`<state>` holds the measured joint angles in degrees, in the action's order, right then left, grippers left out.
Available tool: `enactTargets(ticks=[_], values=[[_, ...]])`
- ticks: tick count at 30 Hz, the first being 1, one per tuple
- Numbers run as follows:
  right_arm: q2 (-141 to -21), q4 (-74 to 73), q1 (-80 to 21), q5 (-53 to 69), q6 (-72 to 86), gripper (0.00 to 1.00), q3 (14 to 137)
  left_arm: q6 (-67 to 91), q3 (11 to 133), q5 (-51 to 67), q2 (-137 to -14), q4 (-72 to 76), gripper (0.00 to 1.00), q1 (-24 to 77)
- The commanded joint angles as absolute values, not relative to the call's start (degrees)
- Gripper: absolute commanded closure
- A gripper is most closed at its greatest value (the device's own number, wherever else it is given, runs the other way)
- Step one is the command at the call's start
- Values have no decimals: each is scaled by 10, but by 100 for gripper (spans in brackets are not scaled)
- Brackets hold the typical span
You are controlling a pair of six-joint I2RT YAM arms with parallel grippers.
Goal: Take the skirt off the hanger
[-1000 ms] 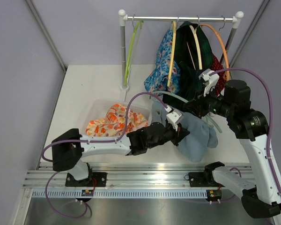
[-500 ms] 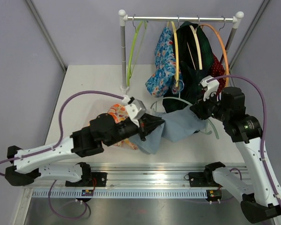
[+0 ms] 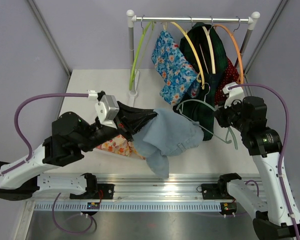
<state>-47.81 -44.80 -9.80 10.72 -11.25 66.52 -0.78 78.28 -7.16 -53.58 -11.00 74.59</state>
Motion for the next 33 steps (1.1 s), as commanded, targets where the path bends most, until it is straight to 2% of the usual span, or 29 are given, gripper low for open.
enactTargets(ticks=[1,6,15,19,25,30,33], values=[[-463,-408,-91,94,-126,100,673,-50,844,-50,-565,-52,100,749],[-453,-412,-89,90,-138,100,664,-56,896,-21,-606,-51,100,749],[-444,-463,-89,226,-190,100,697,-49,894,-5,-685,-6,100,740],[-444,-486,-90,236,-195,100,729,-38,892,-4,-727,-3,100,730],[-444,-515,-90,185,-204,100,785,17,763,39,-724,71,100,701],[-447,-530,-91,200,-207,100,813,45,673,53,-766,130,100,683],[-454,-533,-91,217,-208,100,831,52,668,53,-801,133,92,672]])
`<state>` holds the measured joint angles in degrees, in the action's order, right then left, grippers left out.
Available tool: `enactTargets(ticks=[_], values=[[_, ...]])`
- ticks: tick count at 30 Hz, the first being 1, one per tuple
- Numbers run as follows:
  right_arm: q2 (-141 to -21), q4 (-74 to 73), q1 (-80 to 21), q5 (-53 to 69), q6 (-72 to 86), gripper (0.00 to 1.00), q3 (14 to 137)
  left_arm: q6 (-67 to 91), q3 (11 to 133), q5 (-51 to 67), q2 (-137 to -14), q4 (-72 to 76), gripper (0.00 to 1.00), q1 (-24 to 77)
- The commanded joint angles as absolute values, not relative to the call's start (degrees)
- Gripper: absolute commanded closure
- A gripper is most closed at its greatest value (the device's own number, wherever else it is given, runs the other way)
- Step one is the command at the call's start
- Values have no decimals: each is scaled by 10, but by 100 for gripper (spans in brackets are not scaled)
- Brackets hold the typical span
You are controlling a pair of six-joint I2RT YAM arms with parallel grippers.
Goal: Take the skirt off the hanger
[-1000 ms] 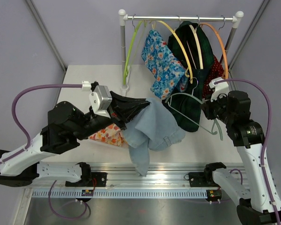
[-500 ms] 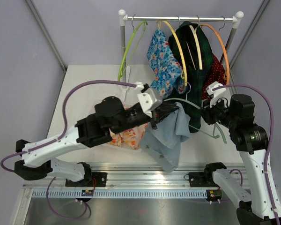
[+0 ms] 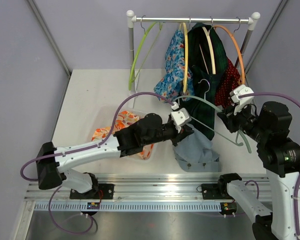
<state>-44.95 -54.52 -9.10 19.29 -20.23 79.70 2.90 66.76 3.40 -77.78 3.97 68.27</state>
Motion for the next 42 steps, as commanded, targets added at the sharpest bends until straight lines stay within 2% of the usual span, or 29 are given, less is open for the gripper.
enactTargets(ticks=[1,2,3,6,7,16,20,25,30,34,42], values=[[-456,-533,-91,221,-208,100,835,57,667,53,-821,132,76,668],[-463,-533,-91,238,-211,100,844,66,667,56,-827,131,63,658],[-468,-536,-91,251,-213,100,850,70,666,61,-831,128,40,653],[-489,-547,-91,311,-218,100,871,69,663,69,-807,118,15,643],[-498,-548,-91,325,-216,100,879,62,658,69,-777,113,2,644],[-540,-562,-91,398,-179,100,939,-10,658,55,-580,-72,1,644],[-570,-541,-91,356,-145,100,980,-18,646,-23,-505,-153,1,644],[-639,-530,-91,315,-102,100,1059,-3,612,-91,-418,-175,1,645],[-701,-537,-125,223,-85,100,1137,31,577,-117,-367,-175,1,644],[-754,-534,-227,53,-98,100,1195,45,569,-134,-336,-185,1,644],[-848,-476,-302,-144,-138,100,1266,66,552,-150,-287,-192,1,644]])
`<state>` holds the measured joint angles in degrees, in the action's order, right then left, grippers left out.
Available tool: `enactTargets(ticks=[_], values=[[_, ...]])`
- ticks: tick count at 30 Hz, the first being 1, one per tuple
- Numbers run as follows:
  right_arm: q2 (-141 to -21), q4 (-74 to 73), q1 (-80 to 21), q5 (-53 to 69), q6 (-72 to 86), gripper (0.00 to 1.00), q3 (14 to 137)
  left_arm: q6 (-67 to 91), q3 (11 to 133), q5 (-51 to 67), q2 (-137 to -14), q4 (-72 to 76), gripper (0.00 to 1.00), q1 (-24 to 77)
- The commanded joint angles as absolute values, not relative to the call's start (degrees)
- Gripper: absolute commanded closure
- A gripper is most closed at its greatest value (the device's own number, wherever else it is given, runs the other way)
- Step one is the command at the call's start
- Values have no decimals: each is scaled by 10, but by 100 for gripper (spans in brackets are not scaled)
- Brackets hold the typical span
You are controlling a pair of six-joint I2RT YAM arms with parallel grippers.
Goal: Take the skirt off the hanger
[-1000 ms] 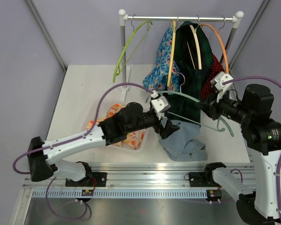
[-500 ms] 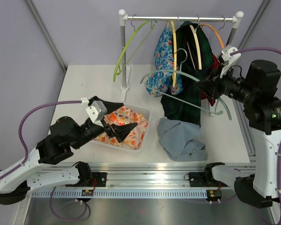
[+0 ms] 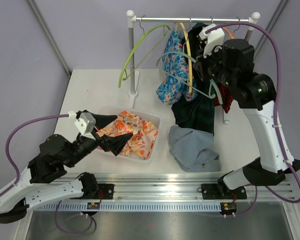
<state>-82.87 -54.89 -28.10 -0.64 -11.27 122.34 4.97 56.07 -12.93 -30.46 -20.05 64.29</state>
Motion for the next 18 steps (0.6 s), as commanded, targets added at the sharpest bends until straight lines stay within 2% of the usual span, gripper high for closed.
enactTargets(ticks=[1,10,18], values=[[-857,-469,-307,-157,-149,100,1273,68,550,-153,-283,-196,1,645],[-924,-389,-326,-228,-204,100,1316,80,531,-165,-245,-204,1,644],[-986,-335,-333,-245,-224,100,1360,85,525,-172,-231,-206,1,645]])
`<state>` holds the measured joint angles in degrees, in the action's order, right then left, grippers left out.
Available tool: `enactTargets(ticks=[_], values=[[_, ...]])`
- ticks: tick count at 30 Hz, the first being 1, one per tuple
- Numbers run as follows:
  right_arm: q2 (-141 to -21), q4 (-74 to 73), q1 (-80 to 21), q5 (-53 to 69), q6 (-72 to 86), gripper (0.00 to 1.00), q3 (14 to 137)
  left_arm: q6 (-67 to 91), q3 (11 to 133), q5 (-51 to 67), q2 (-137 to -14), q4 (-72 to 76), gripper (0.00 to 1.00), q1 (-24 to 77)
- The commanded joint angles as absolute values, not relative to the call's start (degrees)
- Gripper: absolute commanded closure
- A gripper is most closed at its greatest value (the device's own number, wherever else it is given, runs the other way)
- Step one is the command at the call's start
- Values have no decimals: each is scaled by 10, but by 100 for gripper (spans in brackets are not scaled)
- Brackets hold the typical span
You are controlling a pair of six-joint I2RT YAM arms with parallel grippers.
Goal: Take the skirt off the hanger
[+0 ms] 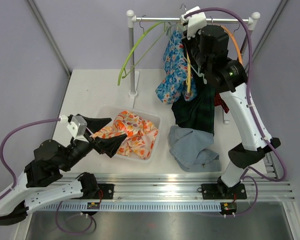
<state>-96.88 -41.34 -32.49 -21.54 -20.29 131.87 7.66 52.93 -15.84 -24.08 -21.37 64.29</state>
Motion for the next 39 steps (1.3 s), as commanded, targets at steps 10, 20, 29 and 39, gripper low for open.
enactTargets(ticks=[10,20,29,39], values=[[-1056,-331,-333,-236,-222,100,1381,94,510,-176,-205,-207,1,644],[-1057,-339,-335,-180,-220,100,1329,91,491,-176,-199,-198,1,644],[-1026,-345,-335,-141,-218,90,1292,96,476,-170,-196,-185,1,645],[-879,-391,-335,-46,-254,1,1216,27,476,-56,-336,-102,1,645]])
